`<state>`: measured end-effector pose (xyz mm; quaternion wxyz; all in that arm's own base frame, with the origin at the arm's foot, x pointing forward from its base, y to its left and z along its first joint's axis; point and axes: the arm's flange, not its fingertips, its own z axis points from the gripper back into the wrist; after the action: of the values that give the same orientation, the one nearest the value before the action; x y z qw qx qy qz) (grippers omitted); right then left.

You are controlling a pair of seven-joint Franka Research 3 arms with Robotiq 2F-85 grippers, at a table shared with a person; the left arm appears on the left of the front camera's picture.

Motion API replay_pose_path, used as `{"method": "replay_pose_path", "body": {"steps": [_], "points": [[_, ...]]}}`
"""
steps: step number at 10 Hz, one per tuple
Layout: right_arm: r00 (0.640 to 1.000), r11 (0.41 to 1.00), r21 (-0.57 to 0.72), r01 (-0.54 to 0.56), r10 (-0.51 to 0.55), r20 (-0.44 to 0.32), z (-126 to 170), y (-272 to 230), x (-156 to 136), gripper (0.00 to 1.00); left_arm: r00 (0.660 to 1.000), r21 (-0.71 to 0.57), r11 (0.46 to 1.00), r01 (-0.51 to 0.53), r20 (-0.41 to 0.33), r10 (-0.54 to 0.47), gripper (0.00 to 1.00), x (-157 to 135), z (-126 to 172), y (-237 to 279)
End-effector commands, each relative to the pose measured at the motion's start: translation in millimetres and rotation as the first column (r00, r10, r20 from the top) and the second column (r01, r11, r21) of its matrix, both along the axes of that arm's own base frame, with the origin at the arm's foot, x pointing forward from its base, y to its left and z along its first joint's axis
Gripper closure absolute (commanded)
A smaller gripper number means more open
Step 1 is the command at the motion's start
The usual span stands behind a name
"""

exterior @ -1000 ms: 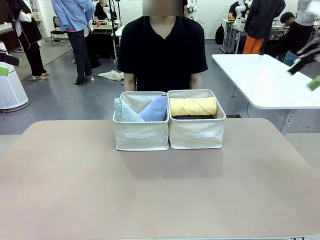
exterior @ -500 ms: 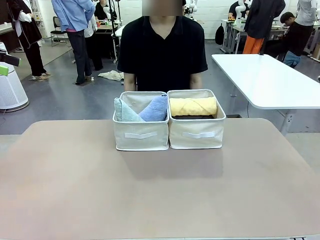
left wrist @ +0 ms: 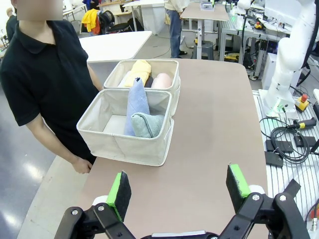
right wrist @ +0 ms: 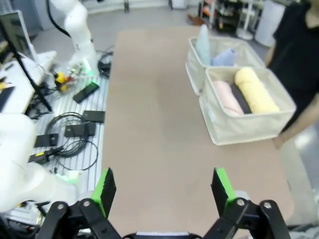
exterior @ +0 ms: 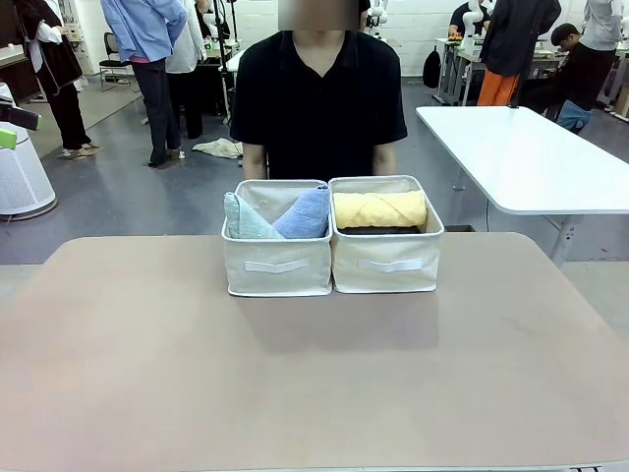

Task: Sort the towels based on their folding style.
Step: Pick up another triangle-folded towel from the table and place it in the left Fabric basket.

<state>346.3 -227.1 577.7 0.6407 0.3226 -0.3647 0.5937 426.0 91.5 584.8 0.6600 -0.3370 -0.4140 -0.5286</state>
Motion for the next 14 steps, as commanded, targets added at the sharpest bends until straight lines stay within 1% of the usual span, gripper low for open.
{"method": "replay_pose_path", "body": {"steps": [1,2,3,4,14], "points": [[0.998,0.996,0.066,-0.054,0.053,0.022,9.3,-14.7,2.6,0.0,1.0,-0.014,1.0,0.006,0.005,-0.006,0.0,-1.4,0.8,0.5],[0.998,0.994,0.09,-0.055,0.053,0.022,11.6,-19.6,2.8,0.0,1.0,-0.014,1.0,0.006,0.005,-0.006,0.0,-1.4,0.8,0.5],[0.996,0.994,0.086,-0.068,0.072,-0.044,13.2,-24.3,-0.8,0.0,1.0,-0.014,1.0,0.006,0.005,-0.006,0.0,-1.4,0.8,0.5],[0.999,0.998,0.047,-0.035,0.035,0.014,10.4,-7.9,-6.6,0.0,1.0,-0.014,1.0,0.006,0.005,-0.006,0.0,-1.4,0.8,0.5],[0.999,0.998,0.047,-0.035,0.035,0.014,10.4,-7.9,-6.6,0.0,1.0,-0.014,1.0,0.006,0.005,-0.006,0.0,-1.4,0.8,0.5]]}}
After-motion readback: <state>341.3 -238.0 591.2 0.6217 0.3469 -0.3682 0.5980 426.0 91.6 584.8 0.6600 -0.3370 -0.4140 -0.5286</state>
